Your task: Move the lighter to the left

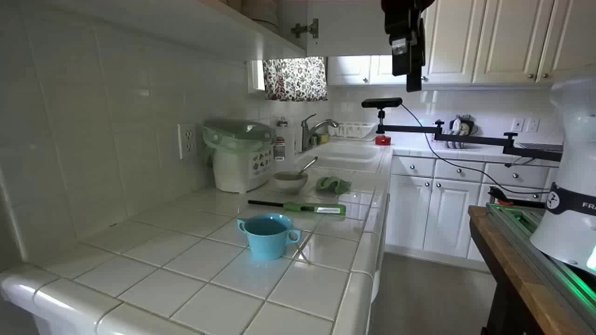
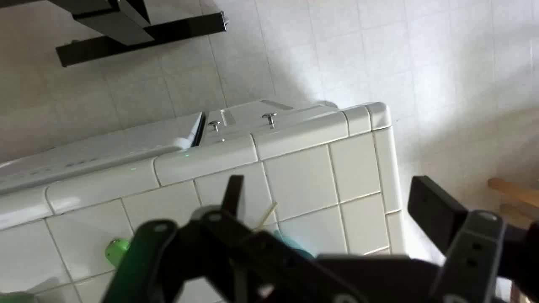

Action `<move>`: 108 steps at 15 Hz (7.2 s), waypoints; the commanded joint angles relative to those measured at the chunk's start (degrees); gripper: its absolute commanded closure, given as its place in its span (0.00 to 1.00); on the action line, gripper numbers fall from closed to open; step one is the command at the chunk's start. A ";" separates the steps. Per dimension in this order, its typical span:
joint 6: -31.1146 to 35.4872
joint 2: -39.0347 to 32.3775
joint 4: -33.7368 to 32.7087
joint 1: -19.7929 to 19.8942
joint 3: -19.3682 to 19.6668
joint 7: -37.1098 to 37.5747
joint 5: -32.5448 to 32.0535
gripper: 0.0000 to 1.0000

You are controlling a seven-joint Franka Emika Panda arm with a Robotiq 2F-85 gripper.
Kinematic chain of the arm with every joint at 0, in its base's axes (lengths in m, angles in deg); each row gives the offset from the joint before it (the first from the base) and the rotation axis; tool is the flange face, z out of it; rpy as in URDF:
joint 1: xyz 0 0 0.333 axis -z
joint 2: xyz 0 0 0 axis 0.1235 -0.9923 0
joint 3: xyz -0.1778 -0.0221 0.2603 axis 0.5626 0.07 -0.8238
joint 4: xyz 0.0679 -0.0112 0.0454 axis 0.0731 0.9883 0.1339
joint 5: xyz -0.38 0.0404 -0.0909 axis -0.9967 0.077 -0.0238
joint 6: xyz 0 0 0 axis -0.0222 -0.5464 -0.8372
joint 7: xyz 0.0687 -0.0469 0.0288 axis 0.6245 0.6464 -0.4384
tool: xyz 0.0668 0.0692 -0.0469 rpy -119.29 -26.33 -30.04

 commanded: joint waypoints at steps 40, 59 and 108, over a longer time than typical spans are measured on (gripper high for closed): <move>26.25 -30.32 -3.33 6.57 14.09 -4.40 -18.25 0.00; 24.11 -39.44 -11.08 3.11 16.97 -12.06 -33.65 0.00; 28.28 -55.03 -19.31 -4.89 21.60 -7.01 -48.99 0.84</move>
